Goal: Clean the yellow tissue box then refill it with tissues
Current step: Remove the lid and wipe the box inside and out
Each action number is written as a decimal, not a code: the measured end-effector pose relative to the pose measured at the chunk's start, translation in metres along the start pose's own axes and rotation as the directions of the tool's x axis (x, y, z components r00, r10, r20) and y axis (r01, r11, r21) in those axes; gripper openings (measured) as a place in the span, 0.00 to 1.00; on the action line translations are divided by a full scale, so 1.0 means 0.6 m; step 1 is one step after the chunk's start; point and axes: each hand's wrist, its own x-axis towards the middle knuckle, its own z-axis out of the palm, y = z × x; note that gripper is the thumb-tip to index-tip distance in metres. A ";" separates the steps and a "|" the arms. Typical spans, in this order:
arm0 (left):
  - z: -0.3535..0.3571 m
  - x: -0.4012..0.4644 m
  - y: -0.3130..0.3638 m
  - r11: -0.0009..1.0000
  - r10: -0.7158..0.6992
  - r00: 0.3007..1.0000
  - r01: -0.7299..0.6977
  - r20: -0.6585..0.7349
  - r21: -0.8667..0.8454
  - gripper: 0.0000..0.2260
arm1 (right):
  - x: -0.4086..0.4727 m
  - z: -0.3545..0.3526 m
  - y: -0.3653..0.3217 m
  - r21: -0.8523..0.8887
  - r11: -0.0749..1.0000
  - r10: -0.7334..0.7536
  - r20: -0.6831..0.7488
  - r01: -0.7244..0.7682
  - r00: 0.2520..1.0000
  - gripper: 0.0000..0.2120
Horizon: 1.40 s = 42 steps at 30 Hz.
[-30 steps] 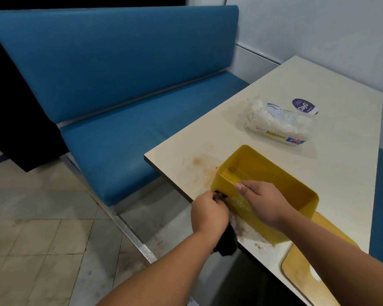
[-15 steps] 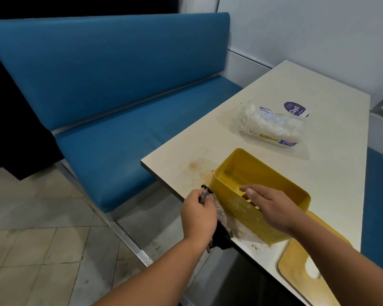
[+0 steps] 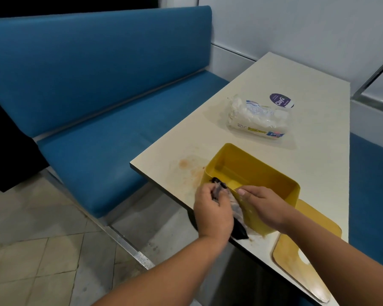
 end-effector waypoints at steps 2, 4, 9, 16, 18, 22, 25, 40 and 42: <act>0.005 -0.022 0.004 0.997 0.060 0.991 -0.065 0.120 0.041 0.02 | 0.001 -0.001 0.001 0.035 0.999 -0.001 -0.007 0.001 1.000 0.17; 0.003 -0.012 -0.007 0.994 0.073 0.991 -0.081 0.113 0.068 0.03 | 0.004 0.000 0.003 0.034 0.999 0.019 -0.019 -0.019 1.000 0.16; 0.001 -0.003 -0.008 0.998 0.041 0.997 -0.044 0.058 0.050 0.03 | 0.007 0.003 0.008 0.124 0.990 0.064 -0.019 -0.061 0.998 0.14; 0.008 -0.014 -0.023 0.999 0.047 0.998 -0.047 0.031 0.018 0.02 | 0.005 -0.002 -0.006 0.277 0.954 0.101 0.065 -0.116 0.993 0.13; 0.018 -0.033 -0.014 0.998 0.062 0.998 -0.062 0.016 0.005 0.03 | 0.005 -0.003 -0.005 0.291 0.951 0.086 0.075 -0.104 0.993 0.12; 0.042 -0.092 -0.004 0.993 0.115 0.979 -0.120 0.169 0.015 0.03 | 0.002 -0.005 0.003 0.251 0.967 0.029 0.058 -0.043 0.998 0.16; 0.044 -0.069 -0.016 0.996 0.084 0.996 -0.084 0.002 0.041 0.05 | 0.000 -0.005 0.004 0.208 0.978 -0.010 0.050 -0.001 0.999 0.17; 0.031 -0.014 -0.005 0.998 -0.008 0.959 0.027 -0.282 0.065 0.09 | 0.000 -0.001 0.011 -0.096 0.987 -0.132 -0.003 0.131 0.991 0.22; 0.035 -0.030 -0.008 0.998 0.037 0.977 -0.024 -0.209 0.066 0.08 | 0.002 0.000 0.011 -0.116 0.985 -0.132 -0.006 0.130 0.991 0.21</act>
